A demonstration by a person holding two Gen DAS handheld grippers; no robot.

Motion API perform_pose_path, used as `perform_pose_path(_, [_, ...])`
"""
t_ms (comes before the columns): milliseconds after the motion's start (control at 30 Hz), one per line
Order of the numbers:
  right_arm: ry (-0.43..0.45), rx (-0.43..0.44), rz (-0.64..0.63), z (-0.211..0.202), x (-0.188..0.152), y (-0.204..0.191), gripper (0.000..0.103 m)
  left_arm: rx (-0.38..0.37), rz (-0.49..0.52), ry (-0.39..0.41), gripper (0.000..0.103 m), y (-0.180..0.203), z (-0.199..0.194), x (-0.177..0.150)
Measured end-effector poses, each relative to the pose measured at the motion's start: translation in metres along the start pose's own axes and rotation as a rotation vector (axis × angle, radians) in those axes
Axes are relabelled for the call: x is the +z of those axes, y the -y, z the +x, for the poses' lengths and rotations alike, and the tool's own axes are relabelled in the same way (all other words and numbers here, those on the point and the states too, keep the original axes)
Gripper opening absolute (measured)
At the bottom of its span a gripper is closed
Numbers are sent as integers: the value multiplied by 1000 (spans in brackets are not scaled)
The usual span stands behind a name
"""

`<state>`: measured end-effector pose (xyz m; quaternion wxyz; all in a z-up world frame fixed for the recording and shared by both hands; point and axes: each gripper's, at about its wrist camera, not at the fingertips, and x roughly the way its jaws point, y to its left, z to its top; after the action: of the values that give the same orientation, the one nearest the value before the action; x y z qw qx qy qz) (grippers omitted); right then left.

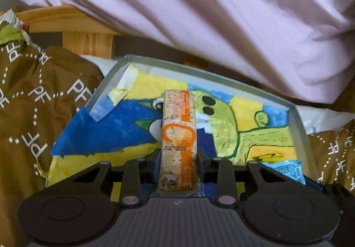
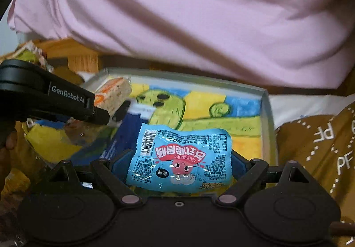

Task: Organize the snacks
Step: 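Carry cream bread bar in left gripper and blue pouch in right gripper into tray, then open both grippers over the tray and lift away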

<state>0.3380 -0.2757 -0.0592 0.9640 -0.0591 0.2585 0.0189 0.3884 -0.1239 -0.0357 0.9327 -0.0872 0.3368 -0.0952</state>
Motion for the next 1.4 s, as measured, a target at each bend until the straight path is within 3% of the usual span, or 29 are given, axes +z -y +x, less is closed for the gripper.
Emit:
perform_pose_path(267, [-43,23,6,5,-2,-2,91,17,-7,-31,38,0,7,-7])
perform_pose_path(333, [-44,29,10,3,-2,-2,92,15,-21,-41,45,-2,5,-6])
perform_pose_path(400, [-36,33,15,1,-1,-1,96,13,-32,-30,59,-3,-1,-5])
perform_pose_path(533, [-11,49,39,-9,2,1,101,9,-52,0,74,-9,-16,-3])
perform_pose_path(600, [3,51,54,-17,4,2,102,13,-55,29,86,-12,-29,-2])
perform_pose_path(767, [89,29,70,-50,9,5,102,30,-35,126,101,-19,-69,-6])
perform_pose_path(1133, [300,-25,109,-152,16,4,102,25,-44,261,102,-32,-160,-23])
perform_pose_path(1400, [373,-33,140,-220,-3,-6,102,13,1,320,103,-34,-216,-54])
